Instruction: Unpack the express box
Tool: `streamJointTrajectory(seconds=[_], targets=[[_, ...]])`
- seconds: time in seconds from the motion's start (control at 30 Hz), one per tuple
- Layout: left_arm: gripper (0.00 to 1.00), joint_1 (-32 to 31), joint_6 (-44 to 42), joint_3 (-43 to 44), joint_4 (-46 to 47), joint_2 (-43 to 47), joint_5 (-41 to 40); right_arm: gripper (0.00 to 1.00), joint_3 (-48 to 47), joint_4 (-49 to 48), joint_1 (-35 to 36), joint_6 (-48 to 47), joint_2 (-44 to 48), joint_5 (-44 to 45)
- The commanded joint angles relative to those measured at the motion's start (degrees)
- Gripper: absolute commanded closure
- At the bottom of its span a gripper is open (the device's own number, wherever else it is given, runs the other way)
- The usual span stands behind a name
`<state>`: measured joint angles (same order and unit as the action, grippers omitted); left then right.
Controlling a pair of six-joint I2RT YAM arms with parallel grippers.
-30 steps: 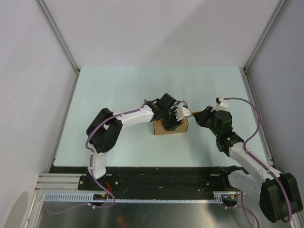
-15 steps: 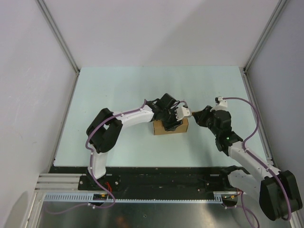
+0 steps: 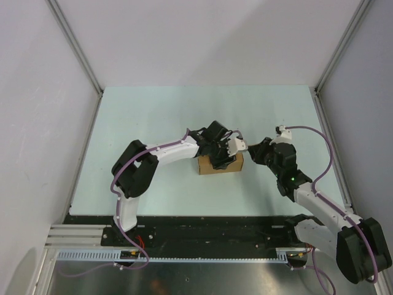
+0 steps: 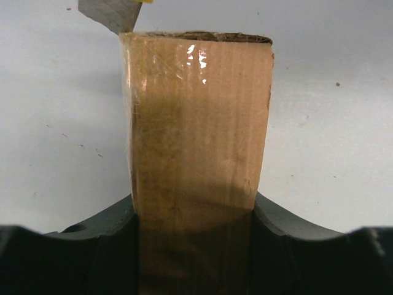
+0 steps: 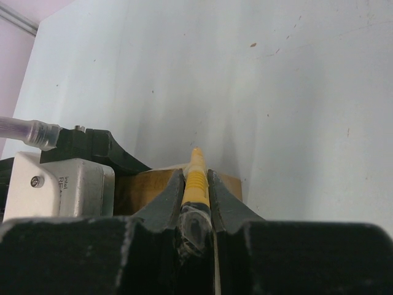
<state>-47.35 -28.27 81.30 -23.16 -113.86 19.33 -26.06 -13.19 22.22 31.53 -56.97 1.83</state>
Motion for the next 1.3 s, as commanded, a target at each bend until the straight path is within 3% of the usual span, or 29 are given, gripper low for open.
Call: streamJointTrajectory(seconds=[0.0,0.37,1.27], targets=[[0.64,-0.20,0.15,-2.46,-3.65,-4.87,-8.08,1.00,-2.06,0.18,1.69,1.78,1.86,-0.42],[0.64,-0.28,0.50,-2.55,-3.65,-5.23,-7.47,1.00,-1.97,4.40,1.86,1.25,4.86,1.51],[0.65,-0.20,0.50,-3.16,-3.74,-5.32,-7.29,1.00,-1.97,-0.78,1.16,-0.59,2.31,4.06]])
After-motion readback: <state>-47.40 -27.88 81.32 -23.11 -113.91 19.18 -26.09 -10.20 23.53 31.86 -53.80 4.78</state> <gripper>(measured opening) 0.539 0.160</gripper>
